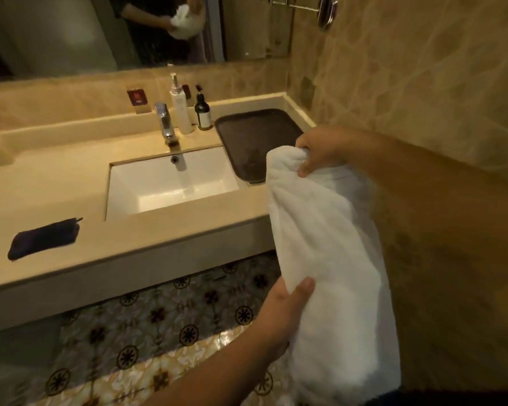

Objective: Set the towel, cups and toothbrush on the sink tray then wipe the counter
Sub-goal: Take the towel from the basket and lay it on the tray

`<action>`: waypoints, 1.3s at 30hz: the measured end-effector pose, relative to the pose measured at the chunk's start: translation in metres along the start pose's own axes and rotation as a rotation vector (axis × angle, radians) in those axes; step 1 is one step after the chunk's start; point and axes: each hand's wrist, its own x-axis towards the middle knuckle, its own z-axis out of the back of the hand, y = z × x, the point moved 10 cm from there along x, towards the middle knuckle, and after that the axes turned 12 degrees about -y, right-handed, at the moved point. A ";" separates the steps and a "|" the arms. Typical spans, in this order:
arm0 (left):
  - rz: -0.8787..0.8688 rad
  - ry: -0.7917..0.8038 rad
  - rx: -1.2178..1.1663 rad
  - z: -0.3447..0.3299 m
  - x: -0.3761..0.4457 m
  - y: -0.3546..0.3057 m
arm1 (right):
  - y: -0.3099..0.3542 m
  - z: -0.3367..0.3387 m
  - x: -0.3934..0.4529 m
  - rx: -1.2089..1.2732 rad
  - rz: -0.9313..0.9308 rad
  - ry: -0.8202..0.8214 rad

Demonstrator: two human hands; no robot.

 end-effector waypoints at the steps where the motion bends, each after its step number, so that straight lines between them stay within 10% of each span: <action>1: -0.002 0.005 -0.019 -0.005 0.019 -0.009 | -0.008 0.003 0.021 -0.010 0.007 0.005; 18: 0.062 -0.057 -0.072 0.013 0.366 -0.116 | -0.138 -0.013 0.352 -0.189 0.035 0.024; 39: 0.324 -0.320 -0.102 0.009 0.570 -0.106 | -0.220 -0.157 0.555 -0.392 0.084 0.283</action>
